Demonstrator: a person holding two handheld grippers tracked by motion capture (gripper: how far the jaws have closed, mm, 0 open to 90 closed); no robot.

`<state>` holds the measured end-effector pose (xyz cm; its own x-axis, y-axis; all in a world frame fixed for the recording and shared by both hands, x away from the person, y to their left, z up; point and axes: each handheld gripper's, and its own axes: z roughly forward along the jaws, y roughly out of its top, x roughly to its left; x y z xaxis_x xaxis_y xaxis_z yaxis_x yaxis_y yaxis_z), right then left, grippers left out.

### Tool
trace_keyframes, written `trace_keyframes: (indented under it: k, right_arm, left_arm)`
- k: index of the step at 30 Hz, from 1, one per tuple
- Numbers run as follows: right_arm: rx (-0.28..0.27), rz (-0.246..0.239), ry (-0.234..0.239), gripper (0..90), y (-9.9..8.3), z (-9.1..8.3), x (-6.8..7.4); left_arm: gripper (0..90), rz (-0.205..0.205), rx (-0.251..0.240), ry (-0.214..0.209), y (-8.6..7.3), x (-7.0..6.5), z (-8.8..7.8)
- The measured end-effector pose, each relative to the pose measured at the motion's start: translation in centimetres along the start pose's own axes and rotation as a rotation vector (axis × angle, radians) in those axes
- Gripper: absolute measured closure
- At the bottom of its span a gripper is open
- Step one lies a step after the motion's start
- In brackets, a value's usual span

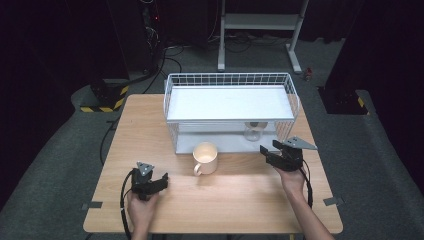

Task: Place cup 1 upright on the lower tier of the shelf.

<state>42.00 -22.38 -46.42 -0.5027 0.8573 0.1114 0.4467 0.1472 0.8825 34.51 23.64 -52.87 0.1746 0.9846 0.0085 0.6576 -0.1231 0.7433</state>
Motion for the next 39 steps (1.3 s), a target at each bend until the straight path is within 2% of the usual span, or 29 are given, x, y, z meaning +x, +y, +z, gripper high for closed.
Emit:
trace_keyframes:
  k: [24,39]
  right_arm:
    - [-0.032,0.017,0.029,36.3,-0.5,-2.1,-0.1]
    - [-0.043,0.027,0.023,35.0,-1.4,-3.3,-0.7]
  left_arm:
    - [22.9,0.002,0.000,0.000,0.0,0.0,0.0]
    - [22.9,0.001,0.000,0.000,0.0,0.0,0.0]
